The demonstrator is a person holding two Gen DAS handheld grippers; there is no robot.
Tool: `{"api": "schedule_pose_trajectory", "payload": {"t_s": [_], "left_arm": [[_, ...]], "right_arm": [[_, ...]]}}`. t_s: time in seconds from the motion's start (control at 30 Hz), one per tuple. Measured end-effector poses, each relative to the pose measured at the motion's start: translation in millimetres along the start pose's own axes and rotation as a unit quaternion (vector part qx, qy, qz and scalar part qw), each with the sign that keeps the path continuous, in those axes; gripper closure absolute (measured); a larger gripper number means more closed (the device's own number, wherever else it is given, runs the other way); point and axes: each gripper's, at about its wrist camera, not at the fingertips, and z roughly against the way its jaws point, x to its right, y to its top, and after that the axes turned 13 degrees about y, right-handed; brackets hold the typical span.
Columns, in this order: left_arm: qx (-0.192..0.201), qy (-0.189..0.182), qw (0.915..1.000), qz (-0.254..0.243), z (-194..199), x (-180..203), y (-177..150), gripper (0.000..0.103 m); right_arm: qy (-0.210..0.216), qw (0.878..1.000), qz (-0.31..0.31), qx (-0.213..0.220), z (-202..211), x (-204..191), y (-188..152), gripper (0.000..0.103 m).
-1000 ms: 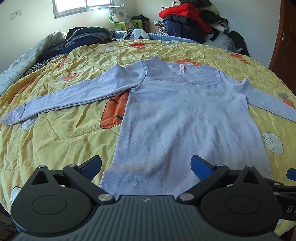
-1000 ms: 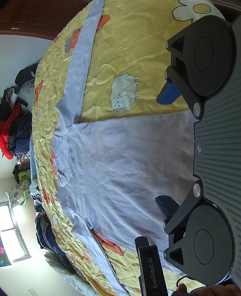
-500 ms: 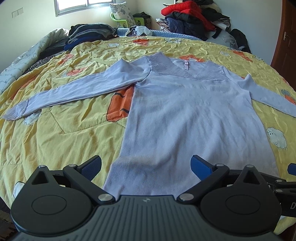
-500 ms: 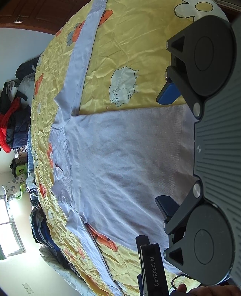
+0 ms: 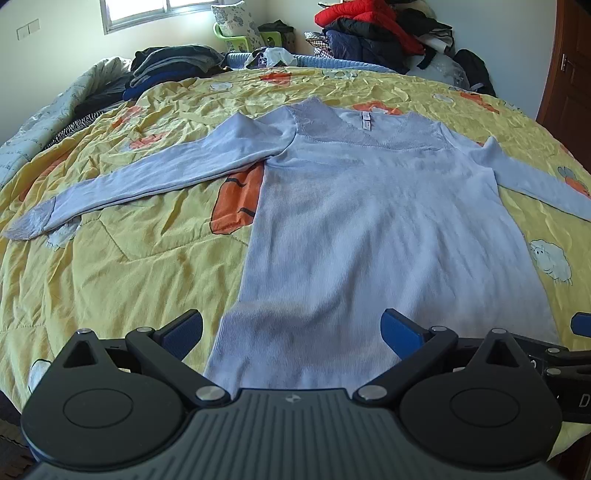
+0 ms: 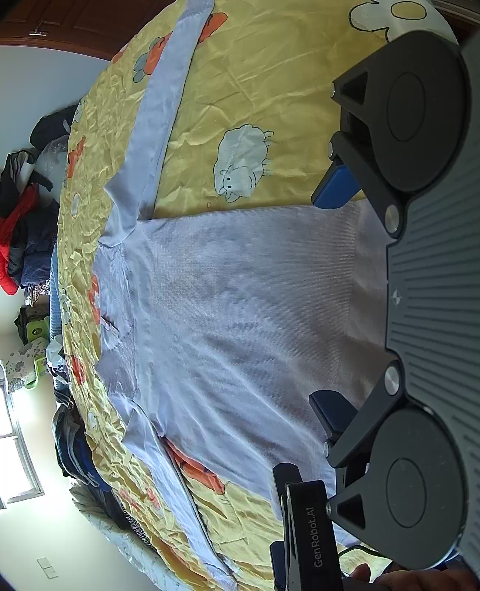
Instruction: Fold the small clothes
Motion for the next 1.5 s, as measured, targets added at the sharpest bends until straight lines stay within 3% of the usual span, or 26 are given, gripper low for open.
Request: {"api": "schedule_pose_trajectory", "payload": {"t_s": [0.97,1.23,1.5], "left_arm": [[-0.003,0.01,0.9999,-0.012,-6.3,5.1,3.3,0.0],[0.0,0.008,0.9998,-0.017,-6.4,8.4,5.4,0.0],[0.025,-0.01,0.9992,-0.028,-1.2,21.3,20.9,0.0]], "right_arm": [[0.02,0.999,-0.023,0.02,2.4,17.1,-1.0,0.0],[0.023,0.998,-0.019,0.051,6.0,29.5,1.9,0.0],[0.008,0.993,-0.042,0.108,20.0,66.0,9.3,0.0]]}}
